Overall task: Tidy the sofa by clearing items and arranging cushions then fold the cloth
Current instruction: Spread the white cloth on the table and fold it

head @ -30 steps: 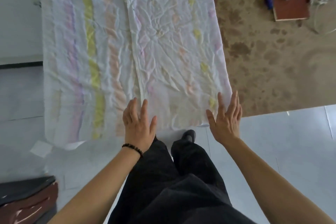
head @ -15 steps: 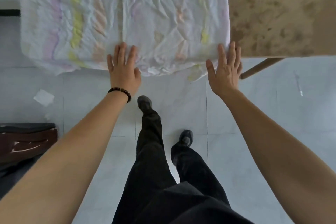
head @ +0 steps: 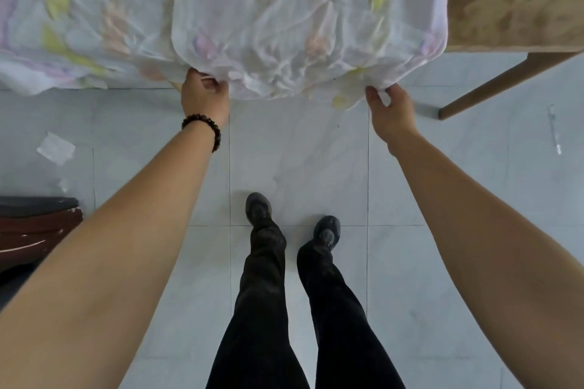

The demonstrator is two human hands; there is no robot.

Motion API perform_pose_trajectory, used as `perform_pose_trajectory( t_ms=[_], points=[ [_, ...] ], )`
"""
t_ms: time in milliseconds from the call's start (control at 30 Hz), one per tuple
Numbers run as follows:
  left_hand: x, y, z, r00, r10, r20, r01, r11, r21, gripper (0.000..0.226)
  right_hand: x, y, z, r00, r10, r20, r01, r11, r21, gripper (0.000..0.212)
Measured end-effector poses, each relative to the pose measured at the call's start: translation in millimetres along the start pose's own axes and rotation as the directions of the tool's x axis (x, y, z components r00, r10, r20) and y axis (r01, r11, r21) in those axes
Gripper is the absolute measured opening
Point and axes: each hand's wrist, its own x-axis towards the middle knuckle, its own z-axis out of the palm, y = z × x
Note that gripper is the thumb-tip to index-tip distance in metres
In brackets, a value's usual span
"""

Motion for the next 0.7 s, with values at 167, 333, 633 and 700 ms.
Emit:
perform_pose_trajectory(
  t_ms=[167, 333, 633, 700],
  points=[
    [-5, -24, 2, 0.996, 0.082, -0.045, -0.074, 0.986, 0.147, 0.014, 6, 20, -7, 0.983, 0.038, -0.179, -0.082, 0.965, -0.248, 0.027],
    [-9, -29, 5, 0.999, 0.051, -0.016, -0.049, 0.995, 0.087, 0.013, 0, 15, -6, 0.984, 0.028, -0.177, -0.073, 0.965, -0.253, 0.022],
    [-62, 32, -78, 0.974, 0.225, 0.005, -0.225, 0.973, 0.051, 0.042, -76, -61, -25, 0.988, -0.110, -0.105, 0.049, 0.883, -0.466, 0.040],
    [-75, 40, -107, 0.960, 0.277, 0.039, -0.279, 0.953, 0.119, 0.046, -93, -81, -32, 0.999, -0.050, -0.008, 0.038, 0.849, -0.527, 0.053]
  ],
)
